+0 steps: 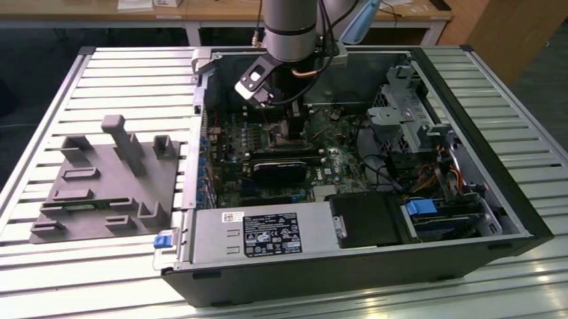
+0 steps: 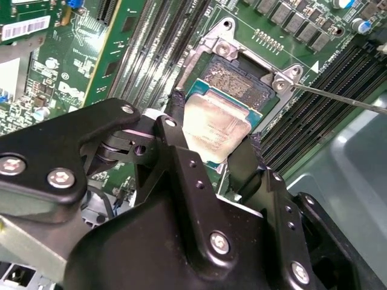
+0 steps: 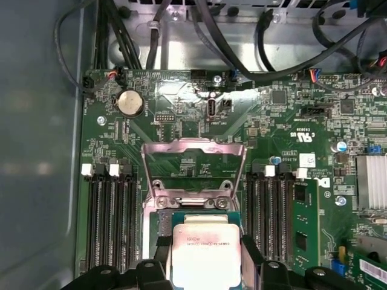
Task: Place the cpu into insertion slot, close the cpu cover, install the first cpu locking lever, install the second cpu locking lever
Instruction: 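Place the cpu into insertion slot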
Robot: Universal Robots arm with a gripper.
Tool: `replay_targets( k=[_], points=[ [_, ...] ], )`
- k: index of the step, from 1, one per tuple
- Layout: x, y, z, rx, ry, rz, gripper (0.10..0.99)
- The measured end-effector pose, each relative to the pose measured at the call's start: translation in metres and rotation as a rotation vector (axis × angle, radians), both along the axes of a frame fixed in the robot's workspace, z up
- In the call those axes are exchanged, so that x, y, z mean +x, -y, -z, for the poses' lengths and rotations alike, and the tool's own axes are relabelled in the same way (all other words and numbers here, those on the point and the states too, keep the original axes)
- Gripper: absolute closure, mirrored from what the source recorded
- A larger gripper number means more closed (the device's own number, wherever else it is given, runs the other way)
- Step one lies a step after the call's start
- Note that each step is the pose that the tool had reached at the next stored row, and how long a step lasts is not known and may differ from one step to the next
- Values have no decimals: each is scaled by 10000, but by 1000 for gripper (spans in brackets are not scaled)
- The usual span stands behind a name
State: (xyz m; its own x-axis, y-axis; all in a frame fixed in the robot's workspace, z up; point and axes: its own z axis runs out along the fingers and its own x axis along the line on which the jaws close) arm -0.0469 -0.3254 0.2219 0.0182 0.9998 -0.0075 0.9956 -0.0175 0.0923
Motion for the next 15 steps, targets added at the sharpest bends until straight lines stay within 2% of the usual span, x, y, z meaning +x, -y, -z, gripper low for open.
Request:
replay_targets(
  k=[7,15],
  points=[
    [-17,-36,44,0,0,-1,549],
    [-30,-42,115,0,0,-2,549]
  ],
)
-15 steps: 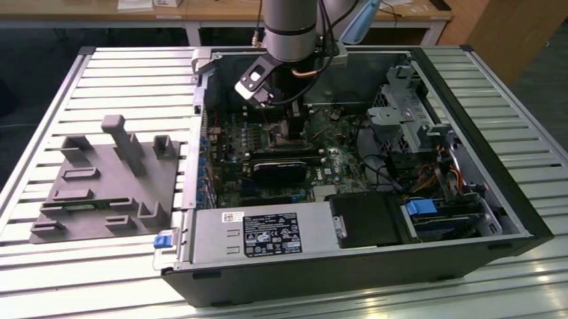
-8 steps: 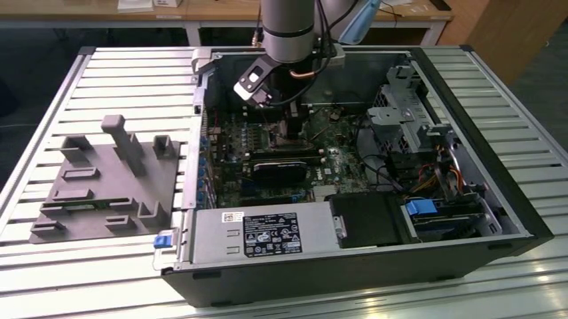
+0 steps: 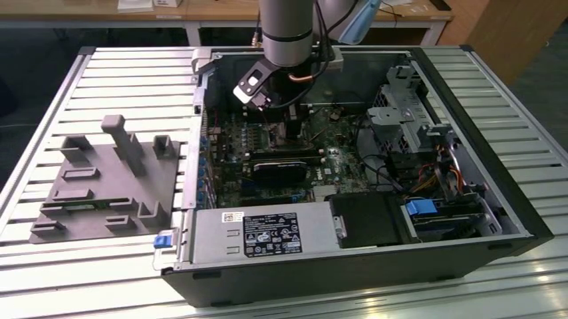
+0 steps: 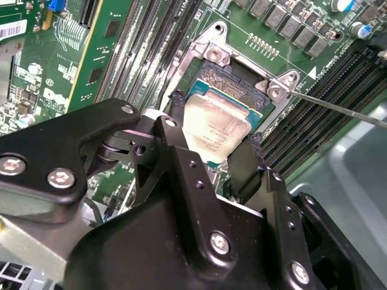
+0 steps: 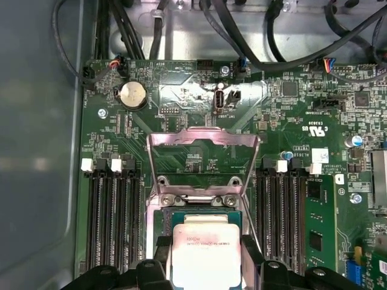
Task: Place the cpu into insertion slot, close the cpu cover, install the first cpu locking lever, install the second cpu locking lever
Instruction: 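Place the cpu into insertion slot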
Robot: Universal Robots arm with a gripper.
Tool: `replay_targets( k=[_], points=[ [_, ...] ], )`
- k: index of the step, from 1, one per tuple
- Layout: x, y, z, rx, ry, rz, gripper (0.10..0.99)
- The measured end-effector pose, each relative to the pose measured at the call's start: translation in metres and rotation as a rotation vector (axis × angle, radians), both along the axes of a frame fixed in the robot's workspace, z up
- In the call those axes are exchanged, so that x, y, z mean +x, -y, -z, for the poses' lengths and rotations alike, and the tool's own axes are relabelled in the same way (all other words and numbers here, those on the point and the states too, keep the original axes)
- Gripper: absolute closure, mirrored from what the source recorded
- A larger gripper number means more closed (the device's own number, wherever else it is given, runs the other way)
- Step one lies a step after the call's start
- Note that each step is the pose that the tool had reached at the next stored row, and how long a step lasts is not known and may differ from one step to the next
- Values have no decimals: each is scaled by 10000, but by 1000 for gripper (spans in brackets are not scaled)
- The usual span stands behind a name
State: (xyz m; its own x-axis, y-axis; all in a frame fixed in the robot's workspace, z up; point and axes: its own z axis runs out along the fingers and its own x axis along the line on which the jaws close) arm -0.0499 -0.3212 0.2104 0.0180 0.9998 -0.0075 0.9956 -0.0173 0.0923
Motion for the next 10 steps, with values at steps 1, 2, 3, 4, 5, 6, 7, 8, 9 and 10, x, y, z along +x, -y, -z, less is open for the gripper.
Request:
replay_targets(
  k=[1,2,3,4,5,6,7,8,9,10],
  points=[
    [-2,0,9,1,0,1,549],
    [-2,0,19,1,1,1,549],
    [-2,0,28,1,0,0,549],
    [-3,-1,37,1,0,1,549],
    [-4,-1,44,2,0,1,549],
    [-4,-1,52,3,-1,1,549],
    [-5,-1,59,4,0,1,549],
    [-6,-1,63,4,0,1,549],
    [-6,-1,66,3,-1,1,549],
    [-7,-2,70,3,0,1,549]
  ],
)
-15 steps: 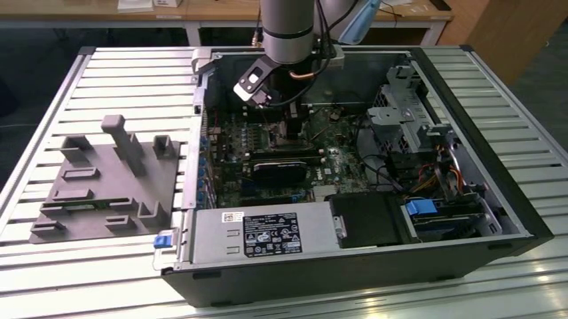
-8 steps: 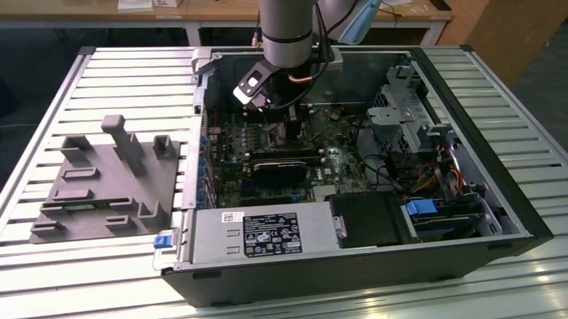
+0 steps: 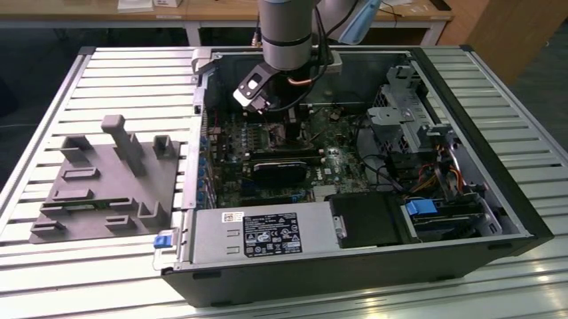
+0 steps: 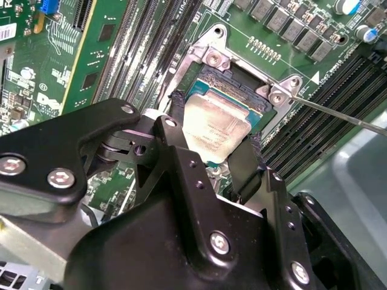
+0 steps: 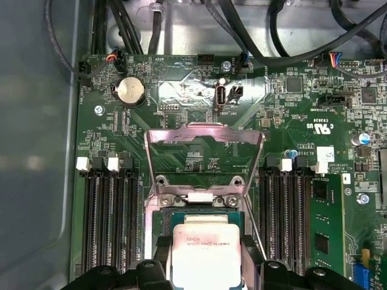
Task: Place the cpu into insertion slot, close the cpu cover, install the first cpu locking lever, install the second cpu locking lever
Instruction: 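Place the cpu into insertion slot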
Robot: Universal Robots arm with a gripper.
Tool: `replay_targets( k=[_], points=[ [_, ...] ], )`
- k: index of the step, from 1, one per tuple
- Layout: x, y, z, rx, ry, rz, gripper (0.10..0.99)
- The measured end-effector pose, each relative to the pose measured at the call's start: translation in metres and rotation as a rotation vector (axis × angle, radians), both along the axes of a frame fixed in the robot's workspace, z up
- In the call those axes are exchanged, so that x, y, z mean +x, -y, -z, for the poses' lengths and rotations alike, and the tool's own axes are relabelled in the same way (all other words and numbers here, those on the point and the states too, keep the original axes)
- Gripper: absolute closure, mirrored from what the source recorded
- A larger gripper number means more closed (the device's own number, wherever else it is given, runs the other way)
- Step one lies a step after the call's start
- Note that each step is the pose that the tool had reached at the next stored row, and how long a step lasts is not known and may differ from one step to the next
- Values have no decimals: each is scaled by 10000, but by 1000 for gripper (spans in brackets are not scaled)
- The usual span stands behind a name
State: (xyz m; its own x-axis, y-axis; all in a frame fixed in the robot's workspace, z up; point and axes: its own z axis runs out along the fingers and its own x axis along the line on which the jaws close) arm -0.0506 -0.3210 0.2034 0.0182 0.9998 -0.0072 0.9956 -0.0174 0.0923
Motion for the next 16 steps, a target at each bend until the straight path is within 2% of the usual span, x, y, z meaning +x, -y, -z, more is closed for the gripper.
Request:
replay_targets(
  k=[16],
  points=[
    [-13,-22,77,13,-1,0,549]
  ],
)
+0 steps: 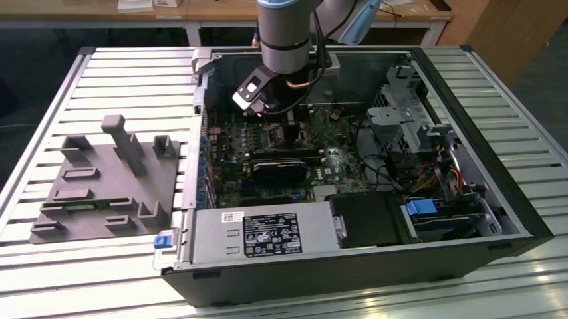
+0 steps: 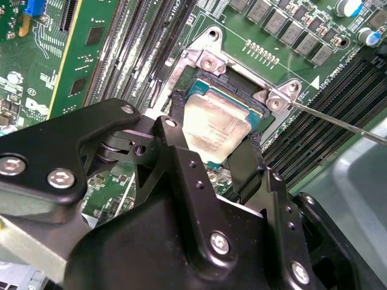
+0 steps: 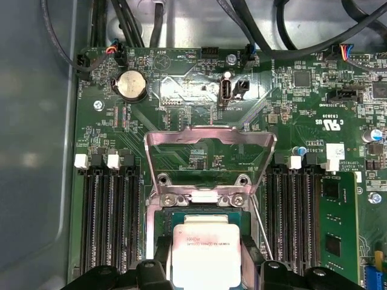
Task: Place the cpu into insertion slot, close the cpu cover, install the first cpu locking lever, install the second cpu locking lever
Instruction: 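Place the cpu into insertion slot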
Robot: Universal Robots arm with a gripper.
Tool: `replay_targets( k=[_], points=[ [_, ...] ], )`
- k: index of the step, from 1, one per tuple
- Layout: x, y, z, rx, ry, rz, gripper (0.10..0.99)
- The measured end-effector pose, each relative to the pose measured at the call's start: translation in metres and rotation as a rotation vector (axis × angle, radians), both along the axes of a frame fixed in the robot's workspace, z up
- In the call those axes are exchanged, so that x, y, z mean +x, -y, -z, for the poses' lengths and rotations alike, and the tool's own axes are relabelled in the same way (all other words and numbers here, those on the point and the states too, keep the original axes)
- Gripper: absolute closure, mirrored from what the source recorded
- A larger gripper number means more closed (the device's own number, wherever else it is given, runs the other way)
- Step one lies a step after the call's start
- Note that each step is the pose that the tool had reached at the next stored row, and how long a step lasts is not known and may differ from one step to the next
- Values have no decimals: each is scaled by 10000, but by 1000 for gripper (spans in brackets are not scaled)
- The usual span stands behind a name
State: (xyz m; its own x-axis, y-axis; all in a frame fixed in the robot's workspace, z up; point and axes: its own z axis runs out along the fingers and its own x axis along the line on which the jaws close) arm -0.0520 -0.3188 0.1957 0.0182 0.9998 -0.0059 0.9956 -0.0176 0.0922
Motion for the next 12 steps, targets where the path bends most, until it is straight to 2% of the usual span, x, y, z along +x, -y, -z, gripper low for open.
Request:
replay_targets(
  k=[7,8,9,10,12],
  points=[
    [0,-1,1,7,1,0,537],
    [0,-1,1,8,1,0,482],
    [0,0,1,9,0,-1,482],
    [0,0,1,9,1,0,416],
    [0,0,1,11,0,0,416]
  ],
)
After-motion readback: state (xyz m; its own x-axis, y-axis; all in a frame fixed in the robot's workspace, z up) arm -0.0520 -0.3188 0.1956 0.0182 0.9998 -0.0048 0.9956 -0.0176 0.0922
